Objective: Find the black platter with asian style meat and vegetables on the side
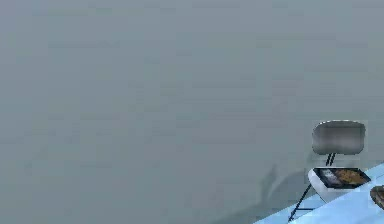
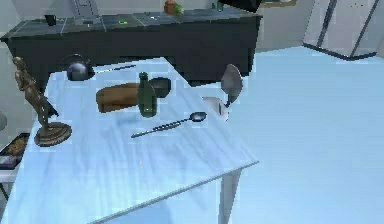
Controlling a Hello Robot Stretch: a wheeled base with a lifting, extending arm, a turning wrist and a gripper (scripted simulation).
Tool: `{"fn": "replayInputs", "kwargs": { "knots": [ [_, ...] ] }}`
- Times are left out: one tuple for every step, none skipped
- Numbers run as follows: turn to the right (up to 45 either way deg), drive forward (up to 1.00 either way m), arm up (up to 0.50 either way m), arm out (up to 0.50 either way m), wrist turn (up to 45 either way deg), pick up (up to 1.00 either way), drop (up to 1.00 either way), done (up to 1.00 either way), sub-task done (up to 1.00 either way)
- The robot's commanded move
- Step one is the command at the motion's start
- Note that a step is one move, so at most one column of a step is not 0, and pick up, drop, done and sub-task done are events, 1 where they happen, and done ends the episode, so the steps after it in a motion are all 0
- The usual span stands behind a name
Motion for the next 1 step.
{"fn": "replayInputs", "kwargs": {
  "knots": [
    [-6.0,0.00,0.00,0.00,0.0,0.00,0.00,0.00,0.00]
  ]
}}
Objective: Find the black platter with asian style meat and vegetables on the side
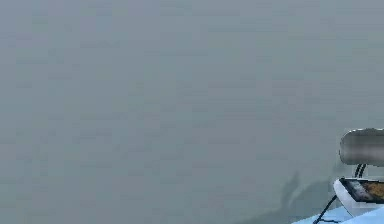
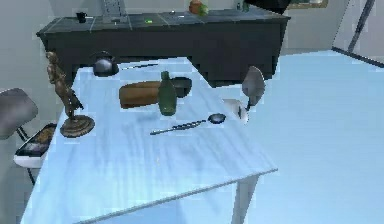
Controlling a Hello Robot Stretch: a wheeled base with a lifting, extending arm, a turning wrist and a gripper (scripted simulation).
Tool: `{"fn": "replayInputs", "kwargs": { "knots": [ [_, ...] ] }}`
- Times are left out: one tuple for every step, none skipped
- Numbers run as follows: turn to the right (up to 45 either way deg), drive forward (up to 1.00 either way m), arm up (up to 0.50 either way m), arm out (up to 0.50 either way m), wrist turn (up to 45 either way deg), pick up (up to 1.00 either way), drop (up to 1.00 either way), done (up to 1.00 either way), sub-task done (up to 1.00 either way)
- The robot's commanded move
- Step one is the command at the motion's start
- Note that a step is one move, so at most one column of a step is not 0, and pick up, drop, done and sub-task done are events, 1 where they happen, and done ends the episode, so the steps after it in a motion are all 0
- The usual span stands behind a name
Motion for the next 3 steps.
{"fn": "replayInputs", "kwargs": {
  "knots": [
    [0.0,0.35,0.00,0.00,0.0,0.00,0.00,0.00,0.00],
    [45.0,0.00,0.00,0.00,0.0,0.00,0.00,0.00,0.00],
    [15.0,0.00,0.00,0.00,0.0,0.00,0.00,0.00,0.00]
  ]
}}
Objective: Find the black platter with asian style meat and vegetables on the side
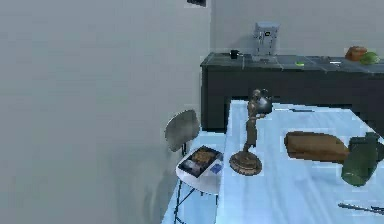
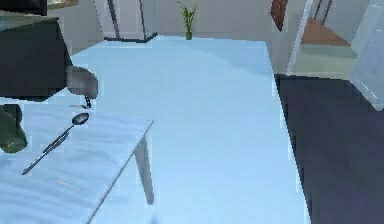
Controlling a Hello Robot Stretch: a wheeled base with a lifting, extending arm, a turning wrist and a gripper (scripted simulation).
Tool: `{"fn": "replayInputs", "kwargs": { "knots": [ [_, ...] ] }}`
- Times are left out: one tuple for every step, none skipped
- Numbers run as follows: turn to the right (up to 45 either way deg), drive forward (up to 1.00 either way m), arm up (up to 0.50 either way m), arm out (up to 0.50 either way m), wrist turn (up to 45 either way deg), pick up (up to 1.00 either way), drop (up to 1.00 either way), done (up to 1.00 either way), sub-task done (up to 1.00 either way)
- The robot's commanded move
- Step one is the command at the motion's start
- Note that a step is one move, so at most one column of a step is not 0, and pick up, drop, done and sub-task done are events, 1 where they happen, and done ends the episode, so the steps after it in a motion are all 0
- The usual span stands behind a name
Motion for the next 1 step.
{"fn": "replayInputs", "kwargs": {
  "knots": [
    [0.0,0.00,0.00,0.00,0.0,0.00,0.00,1.00,0.00]
  ]
}}
